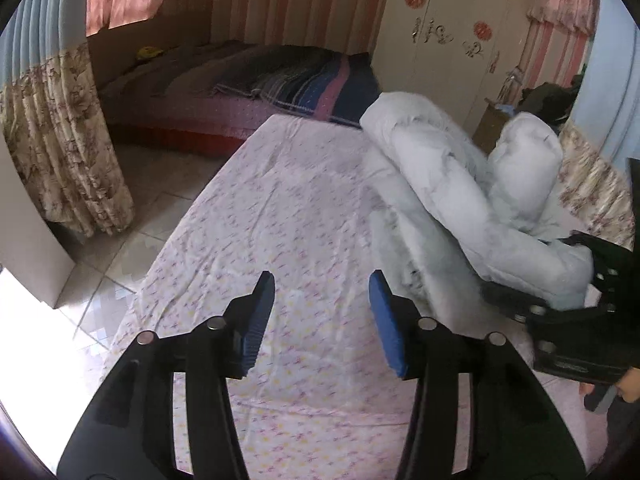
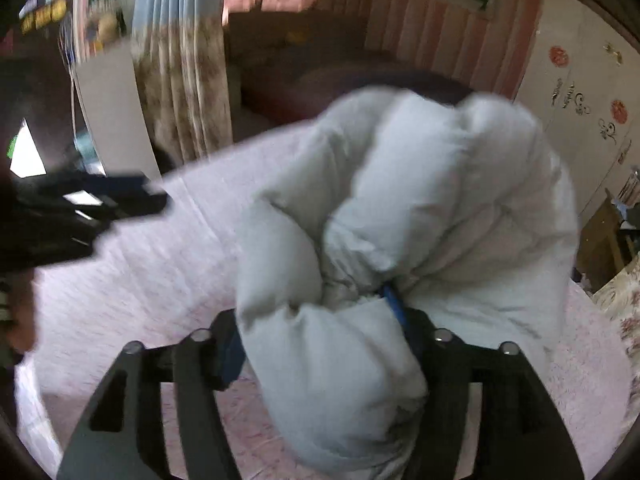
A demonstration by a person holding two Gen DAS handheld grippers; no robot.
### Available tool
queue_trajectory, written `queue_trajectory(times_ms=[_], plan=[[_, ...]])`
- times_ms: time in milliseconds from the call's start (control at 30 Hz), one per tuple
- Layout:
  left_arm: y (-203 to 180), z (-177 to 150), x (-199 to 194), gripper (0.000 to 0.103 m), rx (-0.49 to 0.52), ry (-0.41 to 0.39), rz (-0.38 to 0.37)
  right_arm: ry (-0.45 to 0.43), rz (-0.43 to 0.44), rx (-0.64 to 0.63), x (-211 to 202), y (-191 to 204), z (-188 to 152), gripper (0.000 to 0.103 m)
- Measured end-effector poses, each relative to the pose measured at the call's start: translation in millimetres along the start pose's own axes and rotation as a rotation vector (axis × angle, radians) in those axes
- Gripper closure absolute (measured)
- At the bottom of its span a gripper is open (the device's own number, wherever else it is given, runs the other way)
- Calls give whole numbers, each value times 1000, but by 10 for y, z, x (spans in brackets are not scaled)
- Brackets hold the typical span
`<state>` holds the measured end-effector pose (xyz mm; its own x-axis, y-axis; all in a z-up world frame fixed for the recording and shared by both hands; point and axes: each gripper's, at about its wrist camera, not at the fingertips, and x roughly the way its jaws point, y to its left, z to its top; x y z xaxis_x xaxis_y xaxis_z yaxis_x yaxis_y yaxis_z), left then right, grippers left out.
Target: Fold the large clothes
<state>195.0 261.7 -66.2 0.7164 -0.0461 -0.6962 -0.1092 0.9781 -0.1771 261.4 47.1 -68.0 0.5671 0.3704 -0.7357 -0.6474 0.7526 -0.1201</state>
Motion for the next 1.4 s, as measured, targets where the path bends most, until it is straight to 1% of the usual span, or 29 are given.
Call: queue_trajectory(times_ms=[100,200,267,333,367,400,433,467,500,533,567,600,633,700,733,800,900,967,1033,1133,1267,1300,1333,1367,1400], plan=[[-130,53,-36,54,13,-13,-19,-44,0,27,-288,-113,-35,40],[-302,92,-63,54,48,-21,-31,-103,-9,45,-622,-260,-147,40],[-401,103,-101,54,70,-29,-32,-153,-17,86,-911,-462,-269,40],[-489,132,-162,52,87,-45,-41,-198,-2,149,-1159,-687,-376,38],[-522,151,-189,51,93,-52,-42,-224,15,199,-1275,-840,-440,30],[-562,169,-208,47,103,-62,-44,-239,20,237,-1326,-963,-479,20],[-596,182,-217,43,107,-70,-44,-240,23,297,-1323,-1148,-539,15],[-626,202,-196,43,111,-73,-41,-216,38,343,-1229,-1283,-574,15],[-650,216,-156,43,109,-66,-38,-178,66,404,-1017,-1428,-612,14],[-667,223,-120,43,103,-58,-43,-166,84,431,-882,-1486,-641,15],[-678,221,-94,43,99,-51,-52,-170,111,439,-755,-1508,-648,16],[-689,214,-74,43,97,-46,-61,-185,131,426,-620,-1471,-627,20],[-713,205,-77,43,99,-43,-62,-182,141,411,-523,-1440,-592,36],[-731,183,-75,43,113,-42,-43,-163,176,402,-320,-1372,-519,60],[-723,176,-85,43,115,-44,-32,-158,199,397,-216,-1309,-489,65],[-646,175,-91,43,103,-43,-16,-140,249,340,-18,-1057,-452,70],[-469,190,-64,43,68,-33,9,-106,303,254,175,-754,-400,73],[-351,201,-50,43,45,-28,20,-69,350,205,379,-555,-375,73],[-259,207,-37,43,27,-23,23,-12,376,162,644,-354,-374,72],[-178,225,4,43,18,-12,20,24,397,161,827,-263,-431,72],[-279,291,126,43,54,6,-14,37,384,149,858,-222,-466,73],[-324,307,156,43,67,6,-24,39,378,143,849,-238,-499,73],[-398,338,205,43,88,2,-34,42,369,133,903,-142,-439,72],[-449,358,233,43,103,-2,-37,42,364,128,882,-131,-469,72],[-510,386,276,43,124,-6,-38,42,363,125,847,-182,-498,72]])
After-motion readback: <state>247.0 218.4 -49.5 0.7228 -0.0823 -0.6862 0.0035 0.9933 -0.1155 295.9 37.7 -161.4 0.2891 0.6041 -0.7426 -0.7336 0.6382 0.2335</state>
